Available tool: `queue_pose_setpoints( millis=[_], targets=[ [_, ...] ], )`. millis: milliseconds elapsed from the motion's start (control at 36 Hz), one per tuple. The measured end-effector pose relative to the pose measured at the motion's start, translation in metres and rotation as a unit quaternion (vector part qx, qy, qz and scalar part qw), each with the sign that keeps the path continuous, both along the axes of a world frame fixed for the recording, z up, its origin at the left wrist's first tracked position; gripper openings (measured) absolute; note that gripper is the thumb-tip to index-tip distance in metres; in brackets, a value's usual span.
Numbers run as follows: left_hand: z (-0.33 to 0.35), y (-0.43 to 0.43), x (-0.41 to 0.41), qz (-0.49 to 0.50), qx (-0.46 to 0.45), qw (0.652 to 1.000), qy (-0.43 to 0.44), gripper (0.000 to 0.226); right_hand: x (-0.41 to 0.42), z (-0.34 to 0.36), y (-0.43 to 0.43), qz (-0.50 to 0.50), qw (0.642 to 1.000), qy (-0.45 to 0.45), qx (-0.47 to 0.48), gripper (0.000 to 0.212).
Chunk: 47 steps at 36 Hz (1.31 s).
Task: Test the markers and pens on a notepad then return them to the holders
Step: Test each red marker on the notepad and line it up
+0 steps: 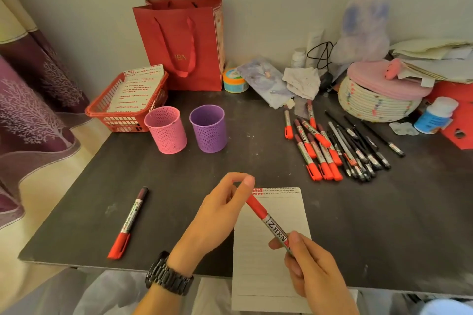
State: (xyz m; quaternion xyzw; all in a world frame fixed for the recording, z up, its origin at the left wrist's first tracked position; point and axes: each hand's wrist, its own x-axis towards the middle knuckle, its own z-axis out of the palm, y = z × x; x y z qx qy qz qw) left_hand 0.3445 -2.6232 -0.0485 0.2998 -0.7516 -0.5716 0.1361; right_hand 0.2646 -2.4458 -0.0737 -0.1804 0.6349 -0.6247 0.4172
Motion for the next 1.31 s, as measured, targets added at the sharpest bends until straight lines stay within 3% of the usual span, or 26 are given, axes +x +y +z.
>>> queue_pose_setpoints(
  millis=[56,111,194,333,417,667,806,917,1167,1306],
  targets=[
    [0.000,-0.001,-0.001,0.042,0.002,0.999,0.023,0.066,0.004,0.000,-0.001,-0.005,1.000,-0.007,-0.005,0.043],
    [0.002,0.002,-0.004,0.082,0.033,0.994,0.062,0.049,0.007,0.001,-0.002,-0.005,1.000,-0.012,-0.006,0.043],
    [0.011,0.008,-0.011,0.119,0.146,0.973,0.135,0.043,0.011,0.003,-0.003,0.003,1.000,-0.030,-0.008,0.043],
    [0.025,0.013,-0.022,0.109,0.400,0.871,0.261,0.034,0.019,0.006,-0.007,0.007,0.998,-0.059,-0.009,0.046],
    [0.025,0.015,-0.025,0.098,0.459,0.835,0.288,0.044,0.026,0.007,-0.009,-0.001,1.000,-0.030,0.001,0.046],
    [0.022,0.038,-0.036,0.182,0.422,0.856,0.238,0.049,0.055,0.003,-0.004,-0.090,0.984,0.121,0.095,0.046],
    [0.025,0.042,-0.035,0.199,0.406,0.863,0.226,0.048,0.061,0.009,-0.001,-0.116,0.967,0.203,0.101,0.054],
    [0.026,0.041,-0.030,0.214,0.406,0.859,0.229,0.047,0.063,0.012,-0.002,-0.109,0.956,0.254,0.101,0.048],
    [0.035,0.024,-0.006,0.261,0.389,0.843,0.263,0.047,0.073,0.023,-0.021,-0.085,0.950,0.295,0.061,0.039],
    [0.049,0.011,0.004,0.240,0.409,0.823,0.313,0.046,0.078,0.032,-0.036,-0.086,0.952,0.293,0.032,0.039]
  ],
)
